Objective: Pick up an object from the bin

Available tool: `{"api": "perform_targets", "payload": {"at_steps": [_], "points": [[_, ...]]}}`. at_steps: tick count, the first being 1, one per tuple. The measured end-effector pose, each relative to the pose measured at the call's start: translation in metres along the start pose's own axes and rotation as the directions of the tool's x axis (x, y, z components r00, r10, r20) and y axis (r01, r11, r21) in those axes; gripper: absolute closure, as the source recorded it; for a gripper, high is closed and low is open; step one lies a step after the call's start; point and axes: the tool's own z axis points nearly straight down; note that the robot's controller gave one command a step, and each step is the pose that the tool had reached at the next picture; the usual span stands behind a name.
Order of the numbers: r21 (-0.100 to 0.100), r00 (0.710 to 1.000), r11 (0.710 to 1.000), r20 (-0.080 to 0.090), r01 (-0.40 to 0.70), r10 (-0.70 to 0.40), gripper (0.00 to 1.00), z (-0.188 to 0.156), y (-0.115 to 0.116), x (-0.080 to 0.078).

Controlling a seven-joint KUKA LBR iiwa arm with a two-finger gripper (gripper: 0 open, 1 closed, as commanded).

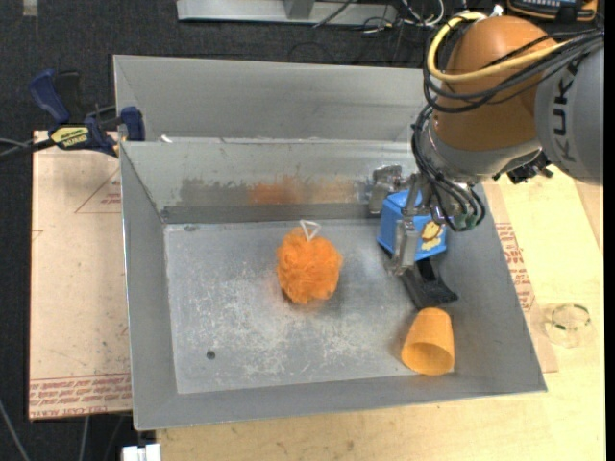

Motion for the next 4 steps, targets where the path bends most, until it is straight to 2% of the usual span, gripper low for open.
{"api": "perform_targets", "payload": {"at_steps": [1, 2, 3, 4], "points": [[0.000, 1.000, 1.000, 0.006, 0.000, 0.000, 0.00, -0.004, 0.000, 0.000], [-0.001, 0.991, 0.991, 0.011, -0.134, 0.134, 0.00, 0.007, -0.002, -0.002], [0.001, 0.935, 0.935, 0.002, -0.356, 0.356, 0.00, 0.009, 0.021, 0.010], [-0.004, 0.979, 0.979, 0.012, -0.202, 0.202, 0.00, 0.025, 0.027, 0.006]]}}
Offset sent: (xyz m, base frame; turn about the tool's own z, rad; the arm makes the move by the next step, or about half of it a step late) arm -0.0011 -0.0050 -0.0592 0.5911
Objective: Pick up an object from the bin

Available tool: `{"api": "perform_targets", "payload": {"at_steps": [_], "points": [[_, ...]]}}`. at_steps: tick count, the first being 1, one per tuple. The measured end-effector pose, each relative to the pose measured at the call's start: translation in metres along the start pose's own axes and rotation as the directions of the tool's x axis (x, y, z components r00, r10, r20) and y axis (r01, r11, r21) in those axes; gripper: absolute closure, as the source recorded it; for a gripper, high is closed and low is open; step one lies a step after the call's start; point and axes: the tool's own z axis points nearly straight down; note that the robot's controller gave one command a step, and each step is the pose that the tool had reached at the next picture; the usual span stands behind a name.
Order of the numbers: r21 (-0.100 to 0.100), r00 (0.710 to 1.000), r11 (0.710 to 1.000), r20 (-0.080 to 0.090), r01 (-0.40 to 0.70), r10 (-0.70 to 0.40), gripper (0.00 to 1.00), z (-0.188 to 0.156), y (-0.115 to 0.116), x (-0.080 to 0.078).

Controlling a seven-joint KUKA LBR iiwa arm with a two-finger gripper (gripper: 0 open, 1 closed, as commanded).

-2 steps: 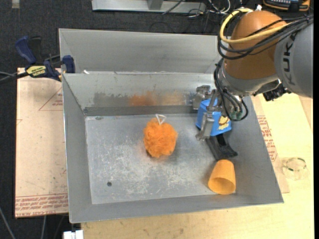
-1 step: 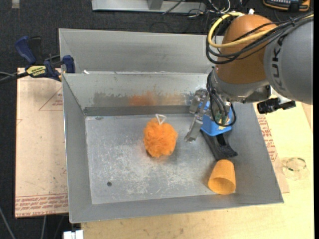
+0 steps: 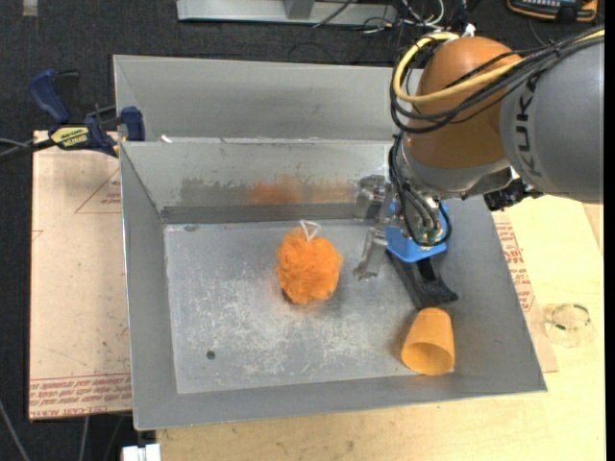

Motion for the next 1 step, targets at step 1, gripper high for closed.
{"api": "perform_targets", "payload": {"at_steps": [1], "points": [[0.001, 0.980, 0.980, -0.005, 0.197, -0.197, 0.00, 0.0177, -0.0176, 0.0229]]}}
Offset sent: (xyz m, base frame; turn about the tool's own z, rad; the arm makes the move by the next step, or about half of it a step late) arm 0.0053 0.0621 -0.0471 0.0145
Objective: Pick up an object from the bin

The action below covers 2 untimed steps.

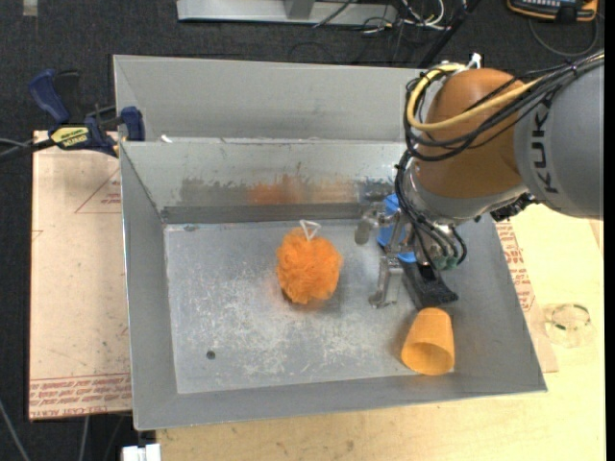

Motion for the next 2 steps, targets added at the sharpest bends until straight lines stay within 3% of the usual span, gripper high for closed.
{"api": "perform_targets", "payload": {"at_steps": [1, 2], "points": [[0.001, 1.000, 1.000, -0.002, -0.023, 0.023, 0.00, 0.004, -0.001, 0.006], [-0.003, 0.990, 0.990, 0.001, -0.143, 0.143, 0.00, -0.002, 0.040, -0.002]]}}
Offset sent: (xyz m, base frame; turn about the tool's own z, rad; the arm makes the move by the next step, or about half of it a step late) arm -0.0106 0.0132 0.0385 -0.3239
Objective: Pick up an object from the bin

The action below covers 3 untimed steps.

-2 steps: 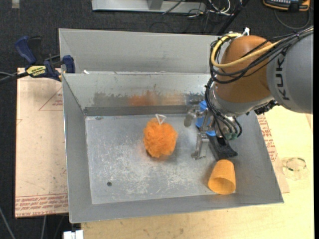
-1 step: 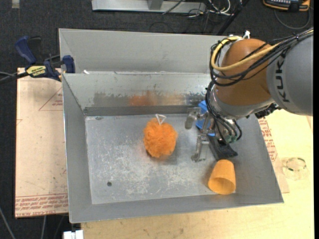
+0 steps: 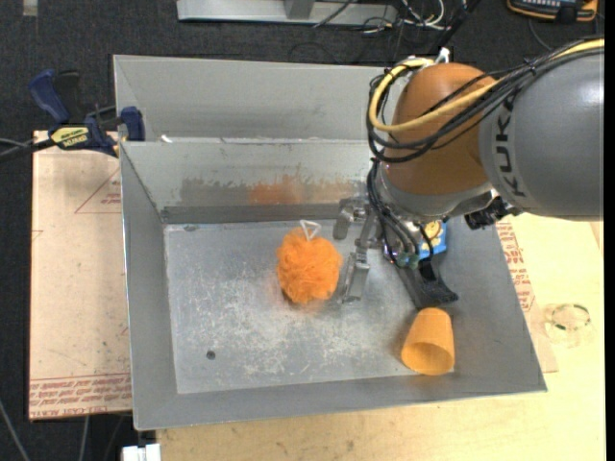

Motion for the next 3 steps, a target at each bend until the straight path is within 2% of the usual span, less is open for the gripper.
{"api": "perform_targets", "payload": {"at_steps": [1, 2, 3], "points": [[0.001, 0.993, 0.993, 0.008, 0.119, -0.119, 0.00, 0.020, -0.035, -0.033], [0.004, 1.000, 1.000, 0.002, 0.017, -0.017, 0.00, 0.052, -0.030, -0.027], [-0.001, 0.998, 0.998, 0.004, -0.060, 0.060, 0.00, 0.081, -0.003, -0.025]]}}
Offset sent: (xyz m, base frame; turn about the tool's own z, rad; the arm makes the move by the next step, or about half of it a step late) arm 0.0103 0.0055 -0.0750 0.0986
